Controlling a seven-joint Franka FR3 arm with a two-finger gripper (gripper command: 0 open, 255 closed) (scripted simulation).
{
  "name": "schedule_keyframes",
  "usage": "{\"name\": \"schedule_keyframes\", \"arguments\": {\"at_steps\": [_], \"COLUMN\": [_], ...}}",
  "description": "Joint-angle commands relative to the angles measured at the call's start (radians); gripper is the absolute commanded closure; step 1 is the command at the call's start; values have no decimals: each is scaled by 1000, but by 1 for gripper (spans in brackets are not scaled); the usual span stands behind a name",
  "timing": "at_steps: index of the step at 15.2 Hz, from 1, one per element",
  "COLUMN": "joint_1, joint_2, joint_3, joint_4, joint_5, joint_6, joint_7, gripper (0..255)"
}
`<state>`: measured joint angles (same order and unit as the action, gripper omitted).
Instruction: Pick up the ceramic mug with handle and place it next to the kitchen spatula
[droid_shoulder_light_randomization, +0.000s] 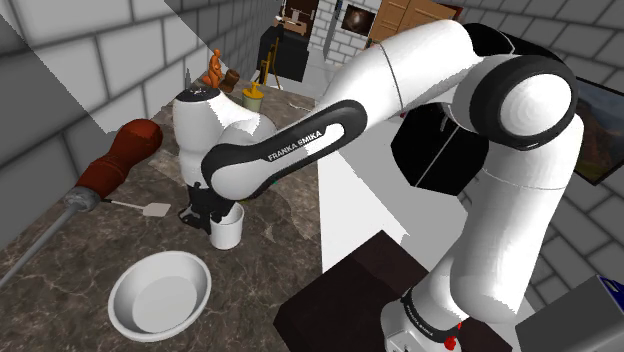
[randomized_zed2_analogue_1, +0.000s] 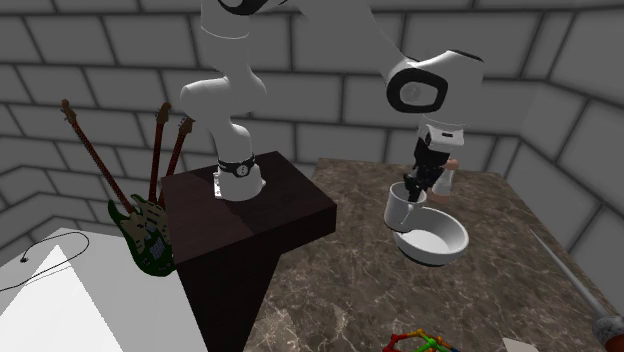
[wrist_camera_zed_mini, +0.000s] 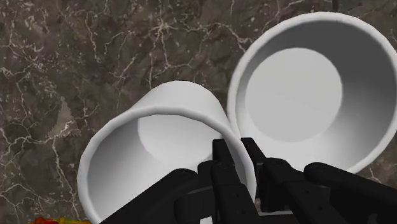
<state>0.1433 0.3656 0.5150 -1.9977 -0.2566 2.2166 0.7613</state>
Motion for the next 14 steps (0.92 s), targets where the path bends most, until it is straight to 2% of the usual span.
{"name": "schedule_keyframes", "arguments": {"at_steps": [1,7,11,12,14], "joint_1": [14,69,125,133,134], "joint_2": [73,287,462,486,497], "joint_3": [-19,-68,-100,-104,-107], "joint_4": [104,455,764,807,800], "joint_5": [-28,-78,-100,-102,-105], "joint_6": [-39,-180,-308,-326,-307], "joint_7": [-5,-47,-94,-101,-99], "gripper": [255,255,255,255,255]}}
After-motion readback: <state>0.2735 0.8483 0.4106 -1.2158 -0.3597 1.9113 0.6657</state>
